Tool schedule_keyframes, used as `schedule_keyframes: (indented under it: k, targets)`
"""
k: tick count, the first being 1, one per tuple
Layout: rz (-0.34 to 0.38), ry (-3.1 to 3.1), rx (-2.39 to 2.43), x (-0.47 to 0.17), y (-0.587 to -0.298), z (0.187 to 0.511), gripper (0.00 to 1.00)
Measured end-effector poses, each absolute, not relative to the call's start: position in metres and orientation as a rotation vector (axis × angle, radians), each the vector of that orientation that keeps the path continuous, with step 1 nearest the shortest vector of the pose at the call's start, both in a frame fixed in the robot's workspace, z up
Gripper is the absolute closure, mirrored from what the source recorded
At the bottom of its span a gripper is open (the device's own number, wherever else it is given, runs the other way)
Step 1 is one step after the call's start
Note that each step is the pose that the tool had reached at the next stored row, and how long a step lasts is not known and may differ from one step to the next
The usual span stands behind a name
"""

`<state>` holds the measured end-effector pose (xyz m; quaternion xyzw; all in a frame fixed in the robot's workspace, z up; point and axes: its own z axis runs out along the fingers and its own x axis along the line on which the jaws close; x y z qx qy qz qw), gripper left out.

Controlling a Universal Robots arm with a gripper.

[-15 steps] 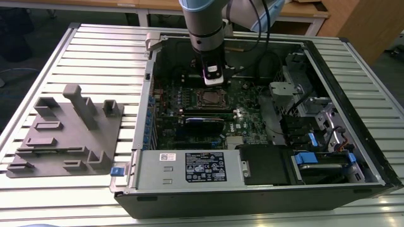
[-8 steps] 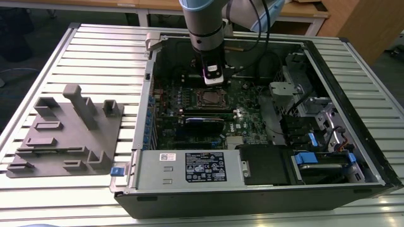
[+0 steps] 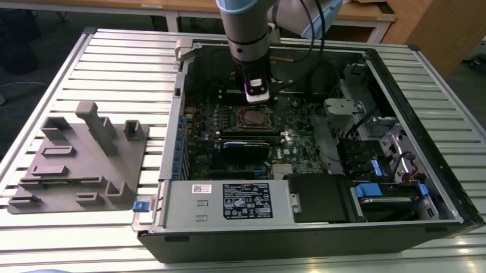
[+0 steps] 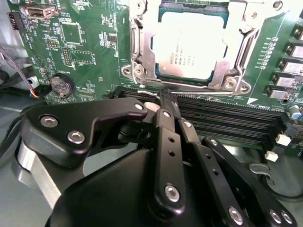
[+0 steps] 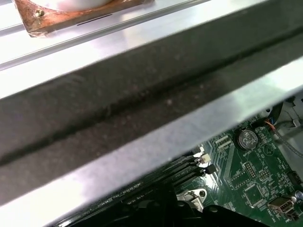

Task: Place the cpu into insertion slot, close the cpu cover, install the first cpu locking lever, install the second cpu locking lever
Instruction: 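Install the first cpu locking lever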

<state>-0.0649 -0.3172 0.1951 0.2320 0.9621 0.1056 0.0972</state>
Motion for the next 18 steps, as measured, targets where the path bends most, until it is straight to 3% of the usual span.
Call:
schedule_keyframes:
  k: [18]
  targets:
    - [0.308,2.848,0.686,-0.0639,-0.3181,0.1933,0.89]
